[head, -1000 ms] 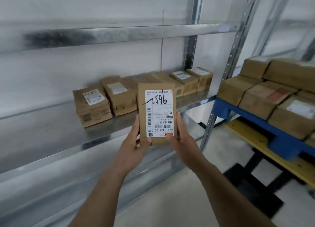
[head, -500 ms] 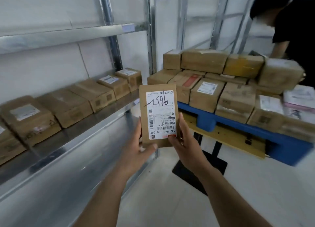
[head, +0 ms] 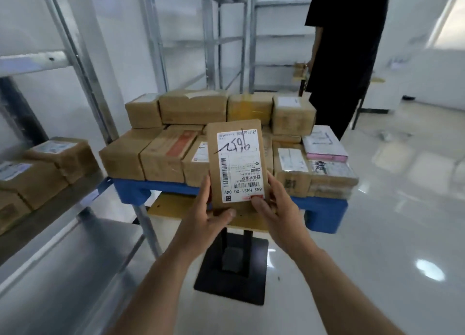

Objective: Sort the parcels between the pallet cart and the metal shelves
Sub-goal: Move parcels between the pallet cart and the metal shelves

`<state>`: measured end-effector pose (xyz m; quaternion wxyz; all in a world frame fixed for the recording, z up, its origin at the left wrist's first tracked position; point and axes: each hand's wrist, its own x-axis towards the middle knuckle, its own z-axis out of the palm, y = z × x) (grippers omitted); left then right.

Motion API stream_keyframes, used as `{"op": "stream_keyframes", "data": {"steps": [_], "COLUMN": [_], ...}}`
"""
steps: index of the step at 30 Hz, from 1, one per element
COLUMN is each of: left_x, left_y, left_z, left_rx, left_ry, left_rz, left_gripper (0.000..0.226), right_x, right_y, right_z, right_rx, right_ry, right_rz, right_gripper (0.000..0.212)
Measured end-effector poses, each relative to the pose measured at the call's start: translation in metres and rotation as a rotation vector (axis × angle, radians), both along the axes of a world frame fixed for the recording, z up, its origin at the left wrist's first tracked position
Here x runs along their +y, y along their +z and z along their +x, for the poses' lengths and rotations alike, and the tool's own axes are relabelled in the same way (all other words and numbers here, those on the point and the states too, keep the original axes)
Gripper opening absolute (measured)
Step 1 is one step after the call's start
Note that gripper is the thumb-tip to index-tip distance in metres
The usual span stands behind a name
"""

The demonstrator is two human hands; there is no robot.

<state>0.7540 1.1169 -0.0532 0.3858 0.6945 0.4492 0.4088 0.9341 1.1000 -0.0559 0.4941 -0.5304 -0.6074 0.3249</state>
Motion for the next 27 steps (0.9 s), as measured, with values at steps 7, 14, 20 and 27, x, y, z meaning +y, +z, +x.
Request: {"op": "stream_keyframes", "data": {"steps": [7,14,20,27], "left_x": [0.079,0.155,0.2,0.225], "left_y": [0.018,0.051,0.062,0.046], "left_z": [0.075,0.148,0.213,0.271], "left_rx": [-0.006,0.047,0.068,0.047], "left_ry": [-0.191,-0.282,-0.39,-0.446], "left_rz": [0.015,0.127,0.142,0.09], "left_gripper": [0.089,0.093,0.093,0.082], "right_x": [0.055,0.112,0.143,0.16], "right_y": [0.015,0.039,0.048,0.036], "right_z": [0.062,0.121,0.176,0.231], "right_rx": [-0.01,-0.024,0.0,-0.064], "right_ry": [-0.231,-0.454,-0.599,-0.714], "right_rz": [0.083,0.128,0.151,0.075], "right_gripper": [0.06,0.057,0.054,0.049]}}
